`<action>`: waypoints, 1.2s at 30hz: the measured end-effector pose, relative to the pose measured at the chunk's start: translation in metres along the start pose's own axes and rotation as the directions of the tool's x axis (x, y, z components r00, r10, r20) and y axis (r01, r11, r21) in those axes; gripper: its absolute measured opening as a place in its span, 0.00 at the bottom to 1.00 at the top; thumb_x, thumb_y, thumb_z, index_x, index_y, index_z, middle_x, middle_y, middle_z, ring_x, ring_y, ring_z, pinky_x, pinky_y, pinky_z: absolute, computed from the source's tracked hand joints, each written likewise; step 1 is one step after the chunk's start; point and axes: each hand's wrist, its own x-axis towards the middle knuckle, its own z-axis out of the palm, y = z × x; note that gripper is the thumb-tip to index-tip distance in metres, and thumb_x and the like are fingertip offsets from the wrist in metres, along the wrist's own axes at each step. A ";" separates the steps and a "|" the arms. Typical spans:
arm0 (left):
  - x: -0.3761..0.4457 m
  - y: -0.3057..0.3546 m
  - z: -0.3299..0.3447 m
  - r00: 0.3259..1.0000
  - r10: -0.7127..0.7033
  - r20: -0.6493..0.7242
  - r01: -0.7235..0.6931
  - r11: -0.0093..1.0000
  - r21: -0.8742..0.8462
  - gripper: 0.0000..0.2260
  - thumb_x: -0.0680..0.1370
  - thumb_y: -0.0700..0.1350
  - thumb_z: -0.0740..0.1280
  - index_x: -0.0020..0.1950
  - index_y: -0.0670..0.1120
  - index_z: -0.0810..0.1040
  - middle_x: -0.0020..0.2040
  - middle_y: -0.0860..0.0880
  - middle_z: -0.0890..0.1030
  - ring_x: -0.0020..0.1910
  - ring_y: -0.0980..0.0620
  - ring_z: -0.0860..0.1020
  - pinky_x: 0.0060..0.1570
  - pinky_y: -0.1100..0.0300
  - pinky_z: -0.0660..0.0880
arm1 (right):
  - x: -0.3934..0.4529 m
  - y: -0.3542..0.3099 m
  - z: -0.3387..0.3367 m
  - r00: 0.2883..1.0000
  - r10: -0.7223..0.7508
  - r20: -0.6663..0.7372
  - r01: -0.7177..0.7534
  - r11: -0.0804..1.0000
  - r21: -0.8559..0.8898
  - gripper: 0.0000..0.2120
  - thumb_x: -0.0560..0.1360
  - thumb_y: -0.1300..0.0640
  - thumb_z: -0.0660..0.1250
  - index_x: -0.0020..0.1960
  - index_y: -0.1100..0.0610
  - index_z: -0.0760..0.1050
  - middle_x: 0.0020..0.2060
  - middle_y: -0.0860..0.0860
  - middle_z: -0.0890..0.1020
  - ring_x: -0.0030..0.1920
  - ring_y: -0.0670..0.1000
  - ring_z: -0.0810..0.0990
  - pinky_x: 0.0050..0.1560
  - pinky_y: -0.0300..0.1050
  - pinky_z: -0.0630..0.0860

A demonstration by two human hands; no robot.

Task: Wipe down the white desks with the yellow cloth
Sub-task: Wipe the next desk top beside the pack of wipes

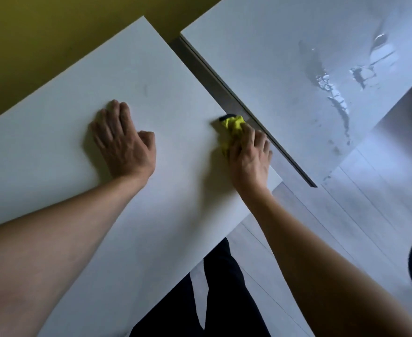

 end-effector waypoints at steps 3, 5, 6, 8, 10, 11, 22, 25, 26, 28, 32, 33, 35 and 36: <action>0.001 0.002 -0.002 0.999 -0.005 0.034 0.005 1.000 0.002 0.29 0.78 0.48 0.58 0.79 0.42 0.66 0.81 0.44 0.66 0.79 0.37 0.64 0.79 0.40 0.55 | -0.010 0.011 -0.012 0.998 0.021 0.057 -0.017 0.998 -0.065 0.32 0.75 0.42 0.45 0.73 0.54 0.67 0.61 0.59 0.73 0.59 0.63 0.71 0.60 0.59 0.68; 0.002 0.002 -0.003 0.999 -0.009 0.048 0.008 1.000 0.009 0.28 0.78 0.47 0.58 0.79 0.42 0.65 0.81 0.43 0.65 0.79 0.37 0.63 0.78 0.39 0.56 | -0.006 0.010 -0.018 0.995 0.004 0.100 0.008 0.992 -0.123 0.29 0.77 0.43 0.50 0.72 0.55 0.66 0.60 0.60 0.73 0.59 0.63 0.71 0.59 0.59 0.68; 0.003 0.003 -0.003 0.998 -0.012 0.054 0.011 1.000 0.014 0.28 0.79 0.47 0.57 0.79 0.42 0.65 0.81 0.43 0.65 0.79 0.36 0.64 0.78 0.38 0.57 | -0.004 0.010 -0.020 0.993 -0.008 0.115 0.026 0.987 -0.158 0.25 0.78 0.45 0.55 0.72 0.55 0.66 0.60 0.60 0.73 0.59 0.64 0.72 0.58 0.59 0.68; 0.004 0.004 -0.001 0.998 -0.014 0.058 0.013 0.999 0.033 0.27 0.80 0.46 0.57 0.79 0.40 0.65 0.81 0.41 0.66 0.78 0.35 0.65 0.78 0.36 0.57 | 0.001 0.009 -0.023 0.989 -0.038 0.143 0.070 0.971 -0.227 0.23 0.79 0.48 0.63 0.70 0.56 0.66 0.59 0.61 0.73 0.58 0.64 0.73 0.58 0.59 0.68; 0.005 0.011 -0.002 0.996 -0.038 0.086 0.034 0.998 0.048 0.27 0.80 0.45 0.57 0.79 0.39 0.65 0.80 0.39 0.66 0.78 0.33 0.65 0.77 0.34 0.58 | 0.003 0.010 -0.027 0.984 -0.085 0.159 0.127 0.954 -0.272 0.23 0.78 0.49 0.66 0.68 0.56 0.67 0.58 0.61 0.74 0.57 0.64 0.74 0.57 0.59 0.69; 0.005 0.015 -0.002 0.993 -0.058 0.106 0.053 0.997 0.050 0.27 0.80 0.44 0.56 0.79 0.38 0.65 0.80 0.38 0.66 0.78 0.32 0.65 0.77 0.33 0.58 | 0.005 0.012 -0.029 0.980 -0.109 0.168 0.153 0.950 -0.274 0.23 0.77 0.48 0.66 0.68 0.56 0.67 0.57 0.61 0.74 0.56 0.64 0.74 0.57 0.58 0.69; -0.020 0.103 -0.003 0.980 -0.079 0.181 0.091 0.994 -0.057 0.28 0.77 0.41 0.68 0.77 0.39 0.68 0.80 0.37 0.65 0.77 0.33 0.64 0.75 0.37 0.61 | 0.071 0.031 -0.079 0.906 -0.401 0.134 0.372 0.907 0.198 0.21 0.79 0.46 0.52 0.66 0.54 0.69 0.52 0.56 0.77 0.48 0.59 0.73 0.48 0.52 0.69; -0.031 0.152 0.006 0.982 -0.032 0.184 0.049 0.995 -0.091 0.28 0.78 0.42 0.67 0.78 0.40 0.69 0.81 0.38 0.65 0.78 0.35 0.64 0.77 0.39 0.62 | 0.126 0.044 -0.087 0.857 -0.506 0.097 0.474 0.849 0.234 0.19 0.80 0.49 0.54 0.68 0.53 0.68 0.55 0.56 0.76 0.50 0.57 0.73 0.51 0.51 0.69; -0.033 0.168 0.009 0.983 -0.004 0.182 0.022 0.995 -0.094 0.27 0.79 0.43 0.66 0.78 0.40 0.69 0.80 0.38 0.66 0.78 0.35 0.65 0.77 0.39 0.61 | 0.147 0.048 -0.089 0.841 -0.536 0.073 0.510 0.830 0.226 0.19 0.80 0.49 0.55 0.68 0.54 0.68 0.55 0.57 0.76 0.50 0.57 0.73 0.51 0.50 0.68; -0.033 0.198 0.016 0.981 0.047 0.190 -0.031 0.996 -0.086 0.26 0.81 0.47 0.59 0.79 0.41 0.68 0.80 0.38 0.67 0.78 0.35 0.65 0.78 0.41 0.60 | 0.190 0.051 -0.089 0.809 -0.587 0.012 0.575 0.796 0.189 0.18 0.81 0.51 0.59 0.68 0.55 0.69 0.55 0.57 0.76 0.50 0.58 0.73 0.51 0.50 0.66; -0.022 0.237 0.032 0.965 0.130 0.229 -0.118 0.991 -0.062 0.27 0.84 0.52 0.54 0.84 0.46 0.62 0.83 0.42 0.62 0.81 0.38 0.62 0.80 0.41 0.58 | 0.275 0.044 -0.082 0.740 -0.669 -0.069 0.672 0.738 0.059 0.20 0.80 0.52 0.63 0.72 0.53 0.69 0.57 0.57 0.76 0.54 0.60 0.73 0.55 0.53 0.67; -0.021 0.240 0.037 0.962 0.144 0.234 -0.133 0.989 -0.059 0.27 0.85 0.52 0.53 0.84 0.47 0.61 0.84 0.43 0.60 0.82 0.40 0.60 0.80 0.40 0.57 | 0.294 0.039 -0.081 0.720 -0.689 -0.086 0.693 0.721 0.021 0.22 0.80 0.52 0.64 0.73 0.53 0.68 0.59 0.57 0.76 0.56 0.60 0.73 0.55 0.53 0.67; -0.020 0.241 0.044 0.963 0.150 0.226 -0.144 0.989 -0.044 0.28 0.85 0.53 0.53 0.85 0.47 0.59 0.85 0.45 0.56 0.84 0.44 0.57 0.81 0.39 0.55 | 0.328 0.029 -0.074 0.699 -0.706 -0.117 0.708 0.706 -0.032 0.23 0.80 0.51 0.62 0.74 0.54 0.68 0.61 0.57 0.76 0.57 0.61 0.73 0.56 0.53 0.67; -0.022 0.240 0.046 0.964 0.150 0.220 -0.147 0.989 -0.034 0.28 0.85 0.53 0.53 0.85 0.47 0.58 0.86 0.45 0.55 0.84 0.45 0.57 0.81 0.39 0.55 | 0.343 0.027 -0.067 0.702 -0.701 -0.122 0.701 0.711 -0.053 0.23 0.80 0.51 0.60 0.74 0.54 0.68 0.61 0.57 0.76 0.58 0.61 0.73 0.57 0.54 0.67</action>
